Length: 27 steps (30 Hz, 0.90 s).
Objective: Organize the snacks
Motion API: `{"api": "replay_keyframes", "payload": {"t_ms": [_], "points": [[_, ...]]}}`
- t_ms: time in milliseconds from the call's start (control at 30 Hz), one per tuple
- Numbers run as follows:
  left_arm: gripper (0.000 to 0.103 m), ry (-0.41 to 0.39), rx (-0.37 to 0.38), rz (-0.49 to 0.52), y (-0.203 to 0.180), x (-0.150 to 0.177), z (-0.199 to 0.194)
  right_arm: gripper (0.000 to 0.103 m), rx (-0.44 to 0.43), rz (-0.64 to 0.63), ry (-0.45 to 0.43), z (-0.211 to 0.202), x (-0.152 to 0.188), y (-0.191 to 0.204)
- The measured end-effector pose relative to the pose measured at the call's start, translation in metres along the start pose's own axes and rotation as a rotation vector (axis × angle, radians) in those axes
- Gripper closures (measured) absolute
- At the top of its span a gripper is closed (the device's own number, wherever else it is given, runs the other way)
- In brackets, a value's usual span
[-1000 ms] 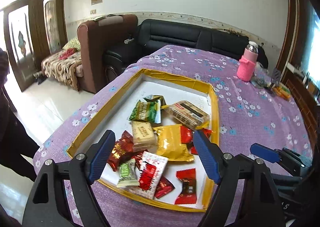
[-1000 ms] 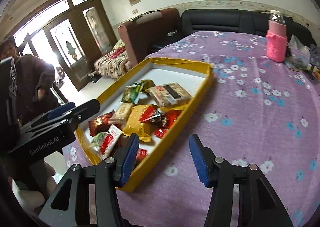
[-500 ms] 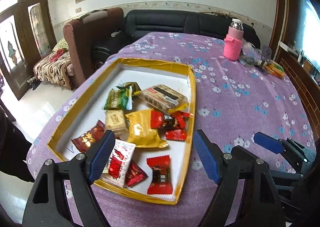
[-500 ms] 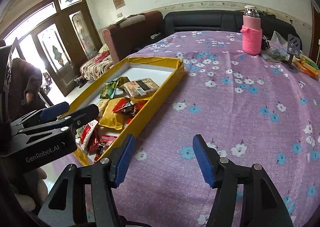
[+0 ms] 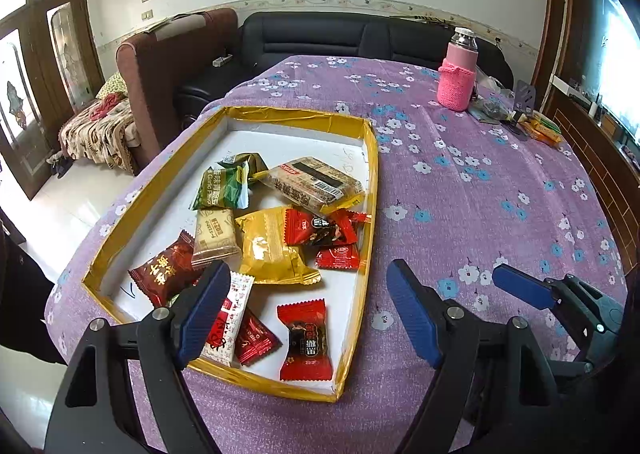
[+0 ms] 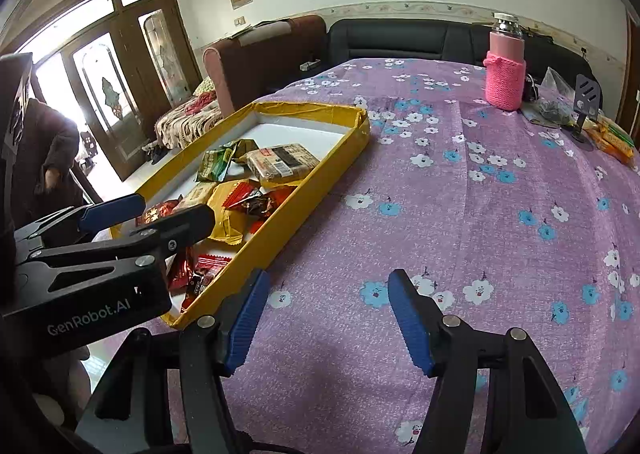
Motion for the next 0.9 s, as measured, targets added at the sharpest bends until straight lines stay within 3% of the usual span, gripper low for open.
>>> {"api": "replay_keyframes", "payload": {"t_ms": [333,433,500,700,800,900], "points": [[0.022,0.003,0.027,-0.031,0.015,0.003,-0.003,0.037,0.013,-0.037,0.014,0.002,0.005,0.008],[0.022,-0.026,-0.064,-0.082,0.058,0.002,-0.010,0.037,0.038,-0.049,0.023,0.004,0.006,0.005],[0.022,-0.047,-0.184,-0.137,0.110,0.004,-0.018,0.037,0.028,-0.047,0.038,0.004,0.006,0.005],[0.022,0.027,-0.402,-0.264,0.223,0.033,-0.015,0.037,-0.124,-0.038,0.093,0.008,0.008,0.036],[0.022,0.078,-0.438,-0.239,0.245,0.043,0.002,0.037,-0.176,-0.062,0.152,0.017,0.018,0.060],[0.022,0.119,-0.456,-0.187,0.250,0.045,0.022,0.037,-0.169,-0.126,0.176,0.023,0.028,0.080]]}}
Point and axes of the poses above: each gripper's, at about its wrist camera, not at the fingertips, and z roughly the way its jaws point, y to its left, x to its underside, the point moved 7 cm from there along z, roughly the way its jaws point, and after that the axes turned 8 degrees about -y, right-handed, at the moved point
